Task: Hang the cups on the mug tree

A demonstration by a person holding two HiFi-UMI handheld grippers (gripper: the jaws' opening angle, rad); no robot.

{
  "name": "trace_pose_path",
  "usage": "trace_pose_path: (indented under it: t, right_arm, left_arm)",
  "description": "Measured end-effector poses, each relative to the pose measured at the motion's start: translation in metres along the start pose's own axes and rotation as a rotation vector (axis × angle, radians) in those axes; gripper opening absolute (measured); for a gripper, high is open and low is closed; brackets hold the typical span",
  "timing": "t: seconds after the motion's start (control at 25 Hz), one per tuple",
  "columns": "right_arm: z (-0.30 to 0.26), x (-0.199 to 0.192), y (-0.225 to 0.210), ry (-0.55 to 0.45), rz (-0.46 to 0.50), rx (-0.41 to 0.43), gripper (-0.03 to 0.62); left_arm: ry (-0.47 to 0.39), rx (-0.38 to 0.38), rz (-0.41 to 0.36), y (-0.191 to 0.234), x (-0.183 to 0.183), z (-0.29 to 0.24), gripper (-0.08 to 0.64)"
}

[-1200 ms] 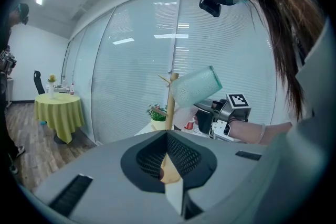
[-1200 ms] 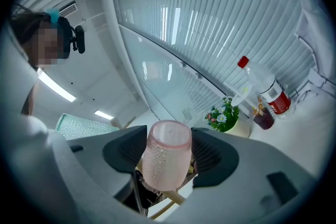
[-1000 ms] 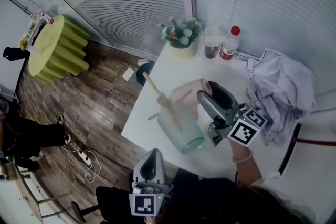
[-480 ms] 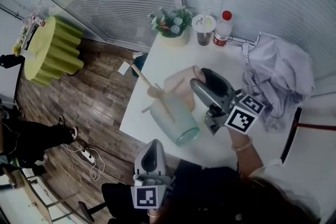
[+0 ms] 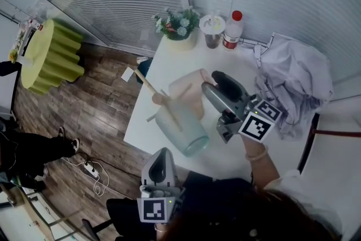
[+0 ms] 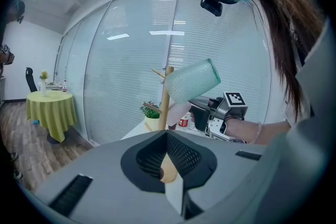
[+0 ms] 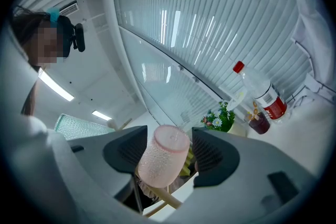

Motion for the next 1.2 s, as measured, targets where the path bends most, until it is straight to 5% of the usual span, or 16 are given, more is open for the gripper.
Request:
trace_pose_path:
  t: [0.76, 1.2]
  right_arm:
    - [0.025, -0.001, 0.029, 0.031, 0.108, -0.054, 0.253]
    - [0.053, 0.001, 0.054, -0.002, 0.165, -0.098, 0.166]
  left_arm:
    - [-0.071, -0.058, -0.036, -0.003, 0.020, 0.008, 0.003]
    - [-0.141, -0.074, -0.064, -0.008, 0.032, 0.026, 0.003]
Point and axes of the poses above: the fingertips, and each gripper's own axes: z backward along the fingers, y to its left, x out of its top, the point moved 3 cm from there along z, backward along the fingers, and after that the axes turned 6 degrees about x, right-handed, at the moved point
